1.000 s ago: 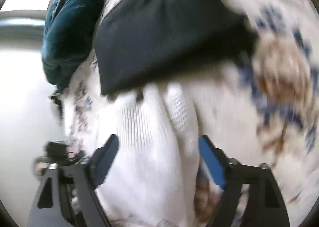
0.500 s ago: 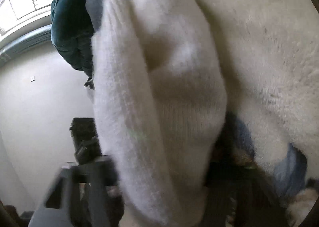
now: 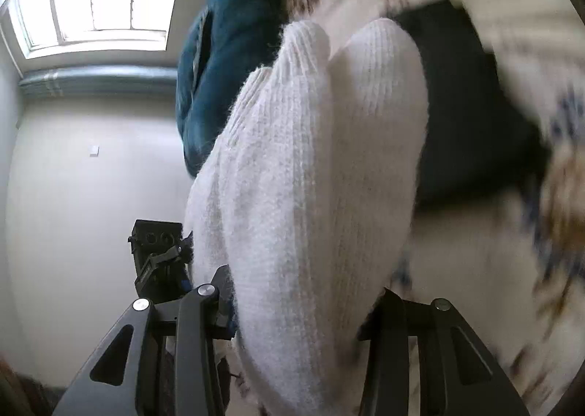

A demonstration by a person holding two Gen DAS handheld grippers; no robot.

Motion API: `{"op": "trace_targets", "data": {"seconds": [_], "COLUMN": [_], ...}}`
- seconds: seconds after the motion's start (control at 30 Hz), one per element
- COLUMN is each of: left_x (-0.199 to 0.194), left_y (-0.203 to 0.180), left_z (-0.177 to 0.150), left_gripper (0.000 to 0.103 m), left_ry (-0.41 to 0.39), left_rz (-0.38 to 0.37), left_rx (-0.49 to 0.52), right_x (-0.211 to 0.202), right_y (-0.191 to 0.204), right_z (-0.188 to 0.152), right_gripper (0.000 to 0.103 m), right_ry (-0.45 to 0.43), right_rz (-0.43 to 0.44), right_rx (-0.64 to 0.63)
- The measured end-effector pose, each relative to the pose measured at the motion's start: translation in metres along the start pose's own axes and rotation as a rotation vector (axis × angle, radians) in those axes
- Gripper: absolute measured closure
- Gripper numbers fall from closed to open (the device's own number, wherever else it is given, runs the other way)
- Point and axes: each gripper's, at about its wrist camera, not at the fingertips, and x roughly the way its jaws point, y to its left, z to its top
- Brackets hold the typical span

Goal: Fold small clothes

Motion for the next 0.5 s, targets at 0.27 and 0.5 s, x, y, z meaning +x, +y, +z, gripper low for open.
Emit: {"op": "trace_targets", "data": {"seconds": [0.27,0.5], "left_x": [0.093,0.085], "left_y": [0.07,0.065], "left_z": [0.053,0.048], "left_gripper": [0.074,0.067], "left_ry": [0.088,0.111], "left_rz": [0.147,0.234], "left_rx": [0.005,0.061], "right_x": [0.05,0.05], "right_y": [-0.068,-0.101], "right_z": [0.117,0.13], "right_gripper": [0.06,0.046], "right_ry": [0.031,0.098], "right_rz": [-0.132,-0.207], "right_rx": [0.035,0.019]}}
